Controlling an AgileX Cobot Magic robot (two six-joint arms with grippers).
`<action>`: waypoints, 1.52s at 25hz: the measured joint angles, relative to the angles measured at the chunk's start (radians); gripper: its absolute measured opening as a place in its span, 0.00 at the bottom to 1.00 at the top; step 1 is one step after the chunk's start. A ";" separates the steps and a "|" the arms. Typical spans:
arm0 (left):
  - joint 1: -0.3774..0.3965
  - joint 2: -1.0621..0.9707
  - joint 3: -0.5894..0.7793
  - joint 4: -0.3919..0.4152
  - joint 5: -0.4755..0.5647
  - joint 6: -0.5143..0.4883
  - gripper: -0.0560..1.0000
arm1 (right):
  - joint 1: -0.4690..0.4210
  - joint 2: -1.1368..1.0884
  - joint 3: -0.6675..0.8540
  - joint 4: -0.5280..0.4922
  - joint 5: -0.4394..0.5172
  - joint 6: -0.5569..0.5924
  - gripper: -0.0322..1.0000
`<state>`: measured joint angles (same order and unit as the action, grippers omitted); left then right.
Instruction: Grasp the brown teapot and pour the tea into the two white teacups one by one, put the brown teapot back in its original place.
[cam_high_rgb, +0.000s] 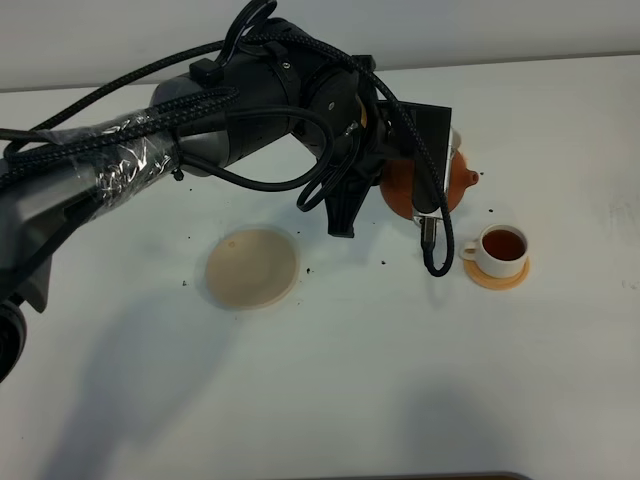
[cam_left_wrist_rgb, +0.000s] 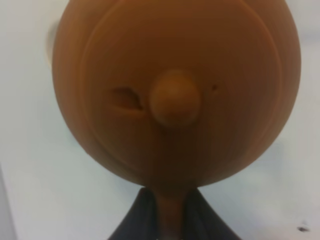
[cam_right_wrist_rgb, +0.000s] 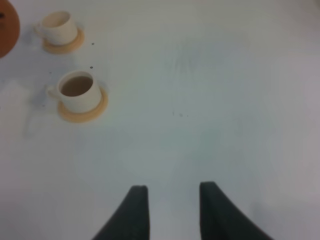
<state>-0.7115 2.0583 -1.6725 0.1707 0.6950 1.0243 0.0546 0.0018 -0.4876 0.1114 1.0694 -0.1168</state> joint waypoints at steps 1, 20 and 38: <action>0.000 0.000 0.000 0.000 0.012 -0.010 0.16 | 0.000 0.000 0.000 0.000 0.000 0.000 0.26; 0.000 0.089 -0.004 -0.171 0.120 -0.087 0.16 | 0.000 0.000 0.000 0.000 0.000 0.000 0.26; 0.033 0.073 -0.025 0.106 -0.022 -0.200 0.16 | 0.000 0.000 0.000 0.000 0.000 0.001 0.26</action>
<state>-0.6790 2.1313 -1.6971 0.2770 0.6732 0.8243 0.0546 0.0018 -0.4876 0.1114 1.0694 -0.1161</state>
